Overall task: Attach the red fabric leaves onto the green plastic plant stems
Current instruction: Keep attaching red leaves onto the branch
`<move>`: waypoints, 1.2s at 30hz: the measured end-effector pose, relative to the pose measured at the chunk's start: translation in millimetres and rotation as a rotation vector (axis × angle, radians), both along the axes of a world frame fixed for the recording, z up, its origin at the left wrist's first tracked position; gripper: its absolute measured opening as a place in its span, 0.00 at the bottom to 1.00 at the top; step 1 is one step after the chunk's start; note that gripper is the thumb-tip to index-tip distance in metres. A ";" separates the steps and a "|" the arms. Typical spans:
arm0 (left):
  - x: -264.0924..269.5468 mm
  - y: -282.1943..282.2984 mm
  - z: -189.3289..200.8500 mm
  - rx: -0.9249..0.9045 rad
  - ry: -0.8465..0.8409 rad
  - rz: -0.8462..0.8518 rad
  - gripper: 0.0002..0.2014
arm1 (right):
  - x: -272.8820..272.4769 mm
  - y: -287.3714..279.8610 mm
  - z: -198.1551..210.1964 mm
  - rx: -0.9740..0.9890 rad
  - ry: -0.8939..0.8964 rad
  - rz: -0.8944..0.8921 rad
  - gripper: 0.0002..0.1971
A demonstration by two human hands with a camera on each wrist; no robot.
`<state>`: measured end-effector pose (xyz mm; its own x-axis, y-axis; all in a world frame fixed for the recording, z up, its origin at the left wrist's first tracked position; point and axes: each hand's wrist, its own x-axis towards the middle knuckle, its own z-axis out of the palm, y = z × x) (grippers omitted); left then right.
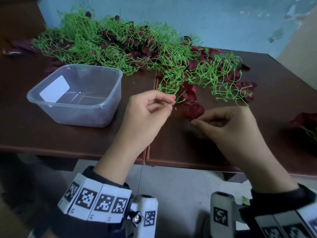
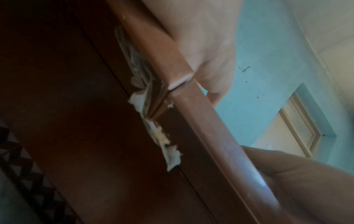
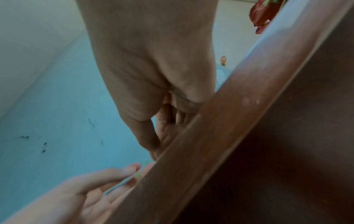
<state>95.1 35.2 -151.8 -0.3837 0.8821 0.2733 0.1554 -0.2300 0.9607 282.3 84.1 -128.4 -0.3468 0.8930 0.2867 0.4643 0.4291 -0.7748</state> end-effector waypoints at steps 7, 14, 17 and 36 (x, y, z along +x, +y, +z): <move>2.0 -3.5 5.2 -0.007 0.004 -0.142 0.30 | -9.1 -12.8 -6.3 0.443 0.013 0.158 0.07; -2.5 -3.4 3.2 -0.063 -0.068 -0.185 0.03 | -5.6 -9.9 -12.3 0.600 0.012 0.216 0.05; -2.4 -2.0 0.3 -0.064 -0.162 -0.227 0.13 | -2.2 -10.9 -11.4 0.548 0.043 0.207 0.04; 3.2 -11.4 8.7 0.006 -0.135 -0.288 0.11 | -11.5 -10.0 -13.2 0.084 0.469 0.115 0.06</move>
